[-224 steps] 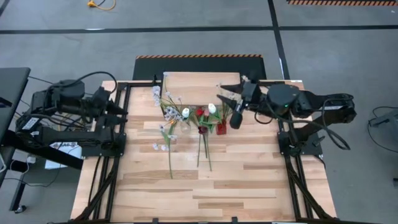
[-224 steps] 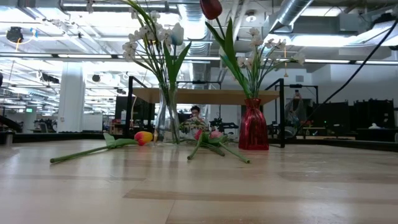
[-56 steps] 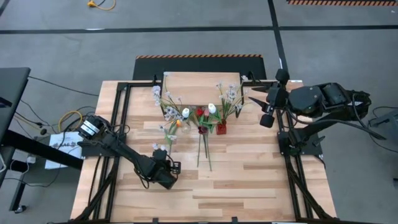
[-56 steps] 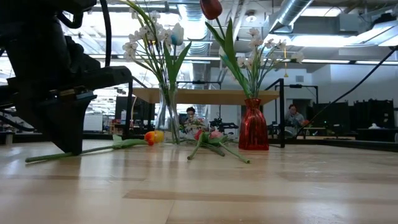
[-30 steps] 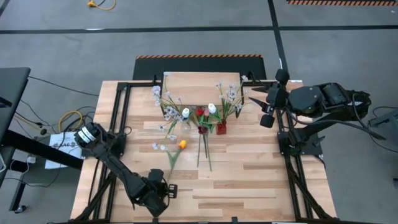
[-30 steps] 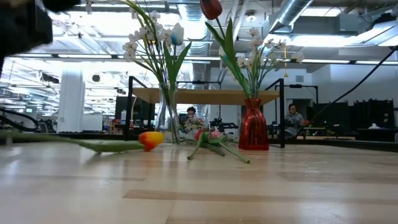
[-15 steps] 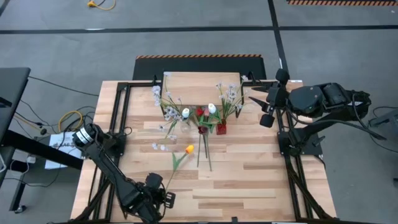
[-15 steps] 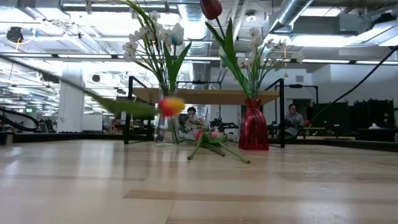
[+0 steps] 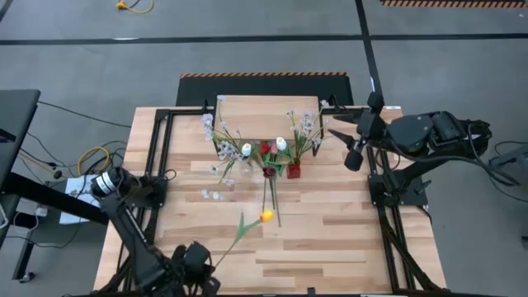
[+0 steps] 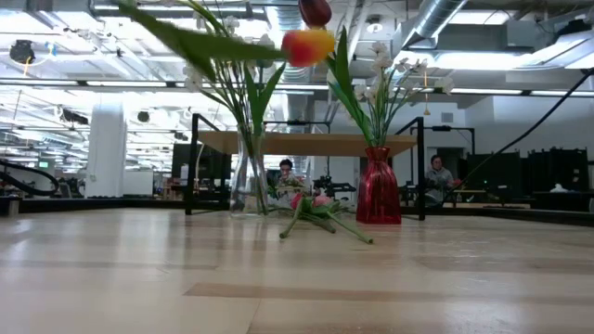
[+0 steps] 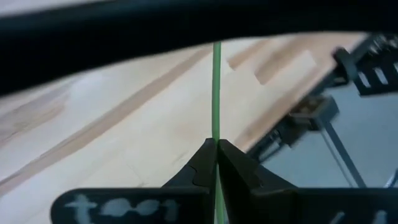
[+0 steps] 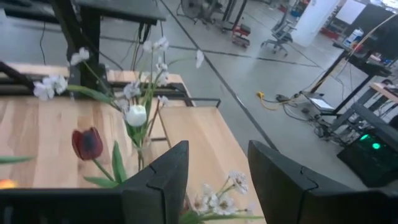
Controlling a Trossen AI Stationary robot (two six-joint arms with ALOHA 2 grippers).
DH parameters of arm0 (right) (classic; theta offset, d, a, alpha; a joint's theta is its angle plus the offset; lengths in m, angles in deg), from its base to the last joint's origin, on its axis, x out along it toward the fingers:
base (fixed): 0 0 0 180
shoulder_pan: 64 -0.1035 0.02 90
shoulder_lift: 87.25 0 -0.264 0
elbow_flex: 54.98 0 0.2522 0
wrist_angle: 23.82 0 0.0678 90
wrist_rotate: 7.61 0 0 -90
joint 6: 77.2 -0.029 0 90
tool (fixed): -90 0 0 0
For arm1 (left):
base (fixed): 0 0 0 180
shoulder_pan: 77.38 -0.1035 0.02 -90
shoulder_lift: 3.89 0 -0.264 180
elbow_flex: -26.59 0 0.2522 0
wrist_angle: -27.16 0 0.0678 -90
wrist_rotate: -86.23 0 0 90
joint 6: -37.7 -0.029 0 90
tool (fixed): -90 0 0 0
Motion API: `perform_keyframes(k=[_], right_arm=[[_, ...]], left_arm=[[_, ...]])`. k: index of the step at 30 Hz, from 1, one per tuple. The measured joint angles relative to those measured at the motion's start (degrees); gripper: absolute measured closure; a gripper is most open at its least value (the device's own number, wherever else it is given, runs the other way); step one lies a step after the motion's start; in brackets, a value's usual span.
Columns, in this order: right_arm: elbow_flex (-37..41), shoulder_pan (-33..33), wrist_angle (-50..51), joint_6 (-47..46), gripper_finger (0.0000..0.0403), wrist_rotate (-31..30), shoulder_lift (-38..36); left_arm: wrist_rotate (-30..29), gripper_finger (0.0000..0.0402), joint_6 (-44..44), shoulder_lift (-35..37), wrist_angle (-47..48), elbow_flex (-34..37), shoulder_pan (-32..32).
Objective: Pick and place flowers into a vace then onto a shelf
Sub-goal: Put the yellow flower into the transparent vase
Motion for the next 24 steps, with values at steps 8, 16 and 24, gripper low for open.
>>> perform_keyframes(k=[8,16,24], right_arm=[[0.0,0.1,-5.5,-1.0,0.0253,-0.2,0.0],[-5.9,-0.1,-7.9,-9.9,0.0262,-2.8,-0.7],[-13.6,-2.8,-9.9,-3.3,0.026,11.2,-0.7]], left_arm=[[-6.6,0.0401,-10.6,0.0,0.6,-3.3,2.2],[-14.4,0.0401,-16.7,0.1,5.4,-3.7,1.8],[-26.4,0.0401,-24.4,2.5,6.6,-3.7,-0.5]])
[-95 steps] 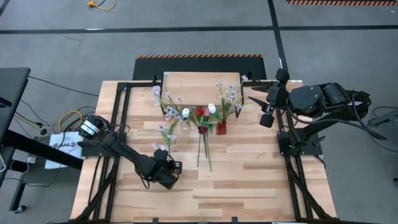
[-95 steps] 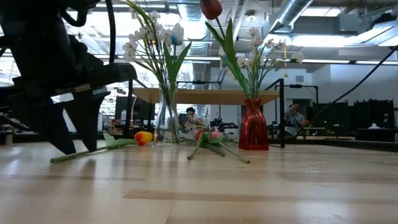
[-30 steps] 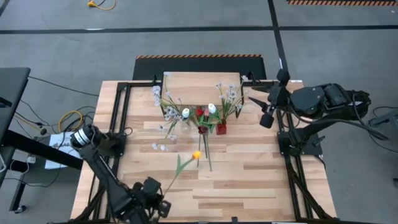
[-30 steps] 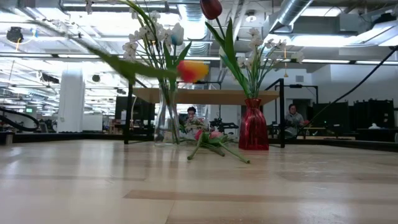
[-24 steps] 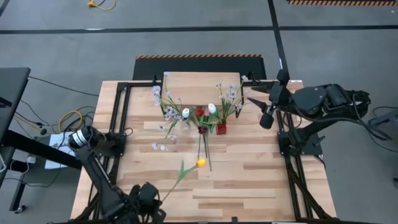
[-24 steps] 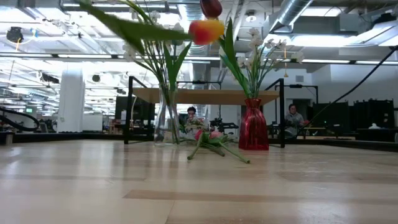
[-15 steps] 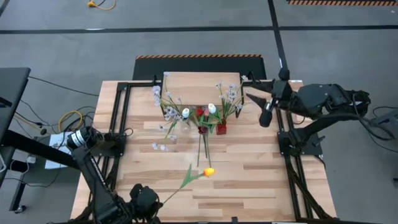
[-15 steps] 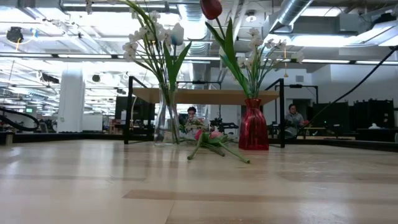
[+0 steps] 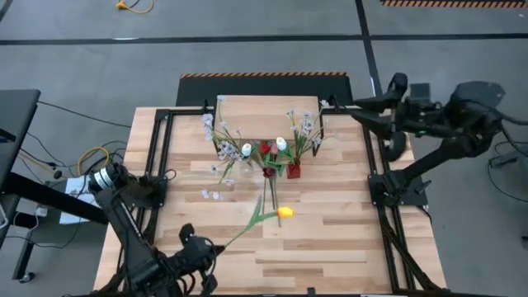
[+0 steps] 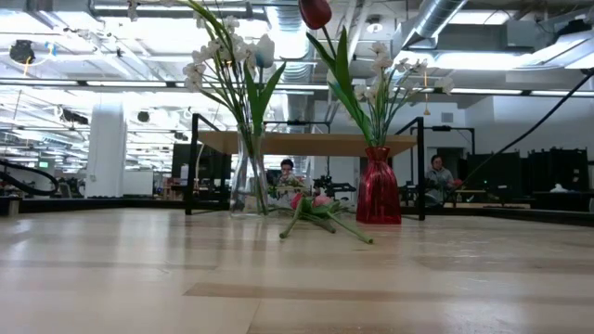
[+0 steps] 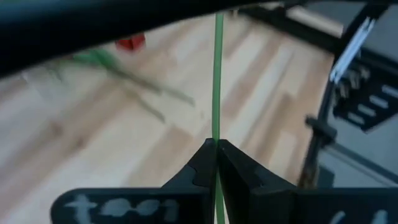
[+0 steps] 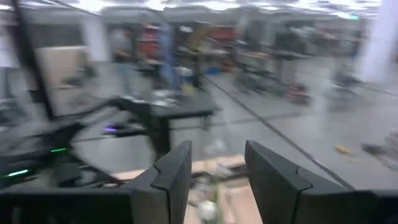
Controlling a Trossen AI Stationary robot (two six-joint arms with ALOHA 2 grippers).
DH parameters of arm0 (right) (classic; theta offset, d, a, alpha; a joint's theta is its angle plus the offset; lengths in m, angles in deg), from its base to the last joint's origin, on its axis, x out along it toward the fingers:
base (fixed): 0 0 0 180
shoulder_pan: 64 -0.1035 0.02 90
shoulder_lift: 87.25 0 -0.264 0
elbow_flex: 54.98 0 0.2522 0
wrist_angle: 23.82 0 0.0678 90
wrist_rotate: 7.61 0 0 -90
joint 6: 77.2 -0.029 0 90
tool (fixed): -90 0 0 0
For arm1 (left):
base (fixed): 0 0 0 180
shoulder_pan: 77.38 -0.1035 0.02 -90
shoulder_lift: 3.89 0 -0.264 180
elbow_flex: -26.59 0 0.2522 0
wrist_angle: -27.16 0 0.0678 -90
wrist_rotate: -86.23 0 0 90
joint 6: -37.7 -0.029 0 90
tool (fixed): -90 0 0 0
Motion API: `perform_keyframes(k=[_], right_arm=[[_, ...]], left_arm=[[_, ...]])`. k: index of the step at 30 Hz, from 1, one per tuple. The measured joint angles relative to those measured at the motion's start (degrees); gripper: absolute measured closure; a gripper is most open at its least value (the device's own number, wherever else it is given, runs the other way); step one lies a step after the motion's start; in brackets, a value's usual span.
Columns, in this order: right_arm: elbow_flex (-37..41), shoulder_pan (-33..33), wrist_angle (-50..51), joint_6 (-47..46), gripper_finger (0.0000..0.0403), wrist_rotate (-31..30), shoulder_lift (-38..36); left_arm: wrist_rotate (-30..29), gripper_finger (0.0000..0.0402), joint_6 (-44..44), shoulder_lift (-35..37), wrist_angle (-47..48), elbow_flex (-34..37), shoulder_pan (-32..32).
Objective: Pick and place flowers into a vace then onto a shelf
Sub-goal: Put the yellow flower into the transparent vase
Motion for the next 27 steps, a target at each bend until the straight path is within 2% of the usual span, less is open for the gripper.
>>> perform_keyframes(k=[6,11,19,27], right_arm=[[-0.8,-2.5,-0.9,2.9,0.0266,11.8,0.1],[-0.8,-6.0,-0.5,5.1,0.0266,16.8,1.1],[-0.8,-12.0,-0.5,11.2,0.0258,17.0,4.7],[-0.8,-14.9,0.3,10.3,0.0247,13.9,7.6]], left_arm=[[-9.8,0.0401,-9.5,3.8,-1.5,0.0,-3.1],[-11.5,0.0401,-21.0,5.5,-6.5,0.0,-6.2],[-12.1,0.0401,-33.6,7.2,-12.1,0.0,-10.1],[-14.0,0.0401,-44.4,10.9,-19.1,0.0,-12.4]])
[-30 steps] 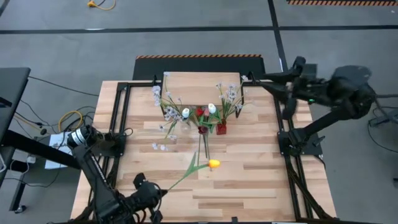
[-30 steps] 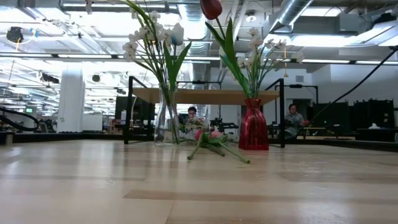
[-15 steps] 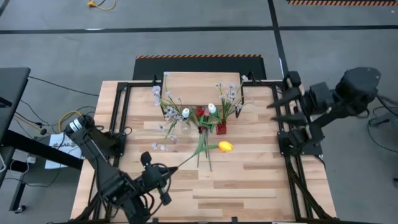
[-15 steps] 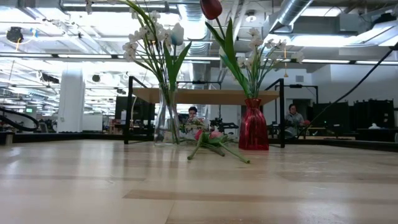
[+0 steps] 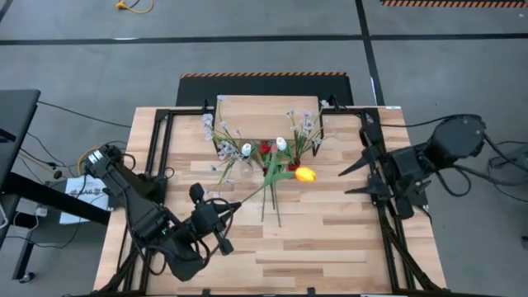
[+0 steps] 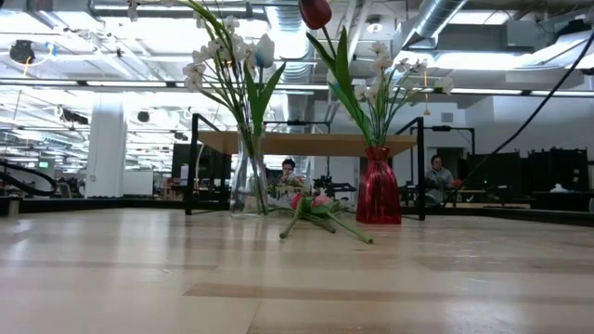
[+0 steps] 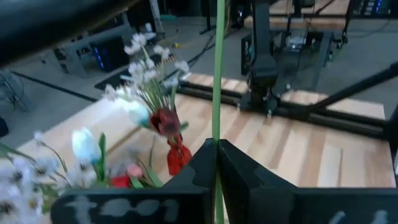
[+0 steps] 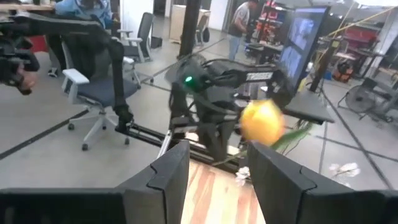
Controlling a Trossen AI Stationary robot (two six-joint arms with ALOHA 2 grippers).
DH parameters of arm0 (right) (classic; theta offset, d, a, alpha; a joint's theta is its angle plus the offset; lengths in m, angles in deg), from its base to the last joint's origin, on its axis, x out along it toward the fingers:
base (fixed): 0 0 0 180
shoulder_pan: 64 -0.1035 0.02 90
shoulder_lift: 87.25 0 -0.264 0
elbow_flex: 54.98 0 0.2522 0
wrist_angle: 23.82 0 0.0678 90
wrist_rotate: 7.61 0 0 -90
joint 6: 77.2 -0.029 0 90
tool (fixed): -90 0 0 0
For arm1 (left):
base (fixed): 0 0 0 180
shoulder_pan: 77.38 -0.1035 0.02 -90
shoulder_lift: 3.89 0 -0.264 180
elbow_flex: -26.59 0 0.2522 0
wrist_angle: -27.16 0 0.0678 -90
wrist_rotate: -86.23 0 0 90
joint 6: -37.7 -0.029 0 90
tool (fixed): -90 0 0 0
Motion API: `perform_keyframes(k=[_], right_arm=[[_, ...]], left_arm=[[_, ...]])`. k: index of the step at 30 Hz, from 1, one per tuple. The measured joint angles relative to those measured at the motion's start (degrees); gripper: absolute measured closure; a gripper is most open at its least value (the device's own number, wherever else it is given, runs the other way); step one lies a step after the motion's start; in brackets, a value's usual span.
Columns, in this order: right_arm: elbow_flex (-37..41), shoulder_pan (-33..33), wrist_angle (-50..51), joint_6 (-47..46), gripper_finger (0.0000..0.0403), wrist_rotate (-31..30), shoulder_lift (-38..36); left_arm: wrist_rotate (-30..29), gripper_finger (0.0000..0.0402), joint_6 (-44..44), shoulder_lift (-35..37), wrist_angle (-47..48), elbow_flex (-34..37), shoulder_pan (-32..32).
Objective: Pick and place flowers into a vace then onto a shelf
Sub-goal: Put the yellow flower into the transparent vase
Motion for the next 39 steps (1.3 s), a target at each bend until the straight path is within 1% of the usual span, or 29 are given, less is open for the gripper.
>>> perform_keyframes(k=[3,9,11,18,26,31,35,39], right_arm=[[0.0,-0.6,0.0,-1.2,0.024,-0.4,0.9],[0.0,-0.8,-1.2,-1.4,0.0221,-4.7,4.0],[0.0,-0.3,-2.5,-0.9,0.0215,-5.9,5.2],[0.0,2.3,-8.8,0.5,0.02,-6.1,9.6],[0.0,4.9,-11.8,0.5,0.0202,-5.7,12.6],[0.0,5.7,-14.7,1.0,0.0202,-5.1,13.8],[0.0,6.6,-17.5,1.1,0.0203,-2.6,14.3],[0.0,7.1,-18.0,1.0,0.0214,-1.4,14.3]], left_arm=[[-0.1,0.0401,-5.4,0.9,-4.5,0.0,-0.7],[0.6,0.0401,-16.7,1.2,-15.0,0.0,-2.0],[1.7,0.0401,-20.2,1.2,-18.4,0.0,-2.6],[4.9,0.0401,-28.3,1.2,-27.1,0.0,-4.2],[6.6,0.0401,-37.8,1.2,-36.6,0.0,-4.6],[8.1,0.0401,-39.4,1.2,-37.9,0.0,-4.9],[9.9,0.0401,-39.1,1.2,-37.7,0.0,-5.5],[10.1,0.0401,-39.2,1.2,-37.7,0.0,-5.7]])
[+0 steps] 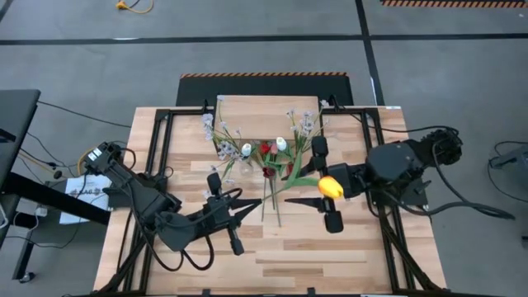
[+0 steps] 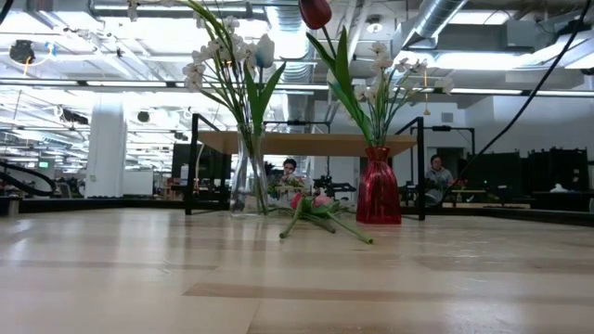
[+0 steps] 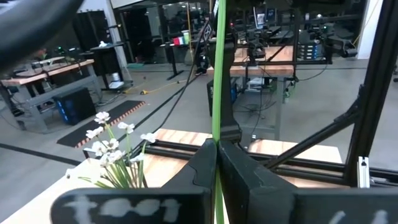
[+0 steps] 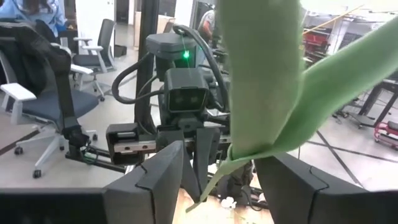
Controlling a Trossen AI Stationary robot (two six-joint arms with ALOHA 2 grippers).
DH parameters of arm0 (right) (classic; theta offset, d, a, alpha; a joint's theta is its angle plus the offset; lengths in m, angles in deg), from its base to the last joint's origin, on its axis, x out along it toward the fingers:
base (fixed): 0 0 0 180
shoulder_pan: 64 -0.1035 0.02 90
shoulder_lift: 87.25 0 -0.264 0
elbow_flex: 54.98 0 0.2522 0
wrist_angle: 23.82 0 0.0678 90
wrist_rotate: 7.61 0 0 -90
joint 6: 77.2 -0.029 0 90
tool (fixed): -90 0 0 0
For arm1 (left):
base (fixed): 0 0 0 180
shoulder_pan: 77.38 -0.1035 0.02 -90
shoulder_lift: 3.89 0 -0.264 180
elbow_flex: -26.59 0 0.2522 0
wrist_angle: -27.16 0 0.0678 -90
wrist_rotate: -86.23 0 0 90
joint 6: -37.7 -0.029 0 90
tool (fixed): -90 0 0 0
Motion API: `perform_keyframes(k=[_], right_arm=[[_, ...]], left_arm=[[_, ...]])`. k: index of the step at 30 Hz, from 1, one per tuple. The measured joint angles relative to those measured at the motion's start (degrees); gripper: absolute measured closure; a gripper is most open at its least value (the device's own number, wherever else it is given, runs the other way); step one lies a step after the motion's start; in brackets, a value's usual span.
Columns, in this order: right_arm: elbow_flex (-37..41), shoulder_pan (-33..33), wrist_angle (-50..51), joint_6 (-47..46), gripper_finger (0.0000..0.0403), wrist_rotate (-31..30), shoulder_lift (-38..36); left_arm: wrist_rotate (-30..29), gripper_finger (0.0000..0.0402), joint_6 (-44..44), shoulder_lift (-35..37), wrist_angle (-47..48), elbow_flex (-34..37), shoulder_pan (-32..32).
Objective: Pick and place flowers into a vace then onto a shelf
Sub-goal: Put the yellow flower into the transparent vase
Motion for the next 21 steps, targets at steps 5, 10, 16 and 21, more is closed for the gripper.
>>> perform_keyframes(k=[5,10,16,21], right_arm=[[0.0,0.3,0.0,0.0,0.0261,0.4,0.0],[0.0,0.3,0.0,2.2,0.036,0.5,0.0],[0.0,0.3,0.1,3.5,0.0392,0.5,0.0],[0.0,0.3,0.7,3.4,0.0397,0.4,0.0]], left_arm=[[0.0,0.0401,-0.2,0.0,0.0,0.0,0.0],[0.0,0.0401,-0.3,0.0,0.0,0.0,0.0],[0.0,0.0401,-0.4,0.0,0.1,0.0,0.0],[-0.5,0.04,-0.4,0.0,-0.1,0.0,-0.1]])
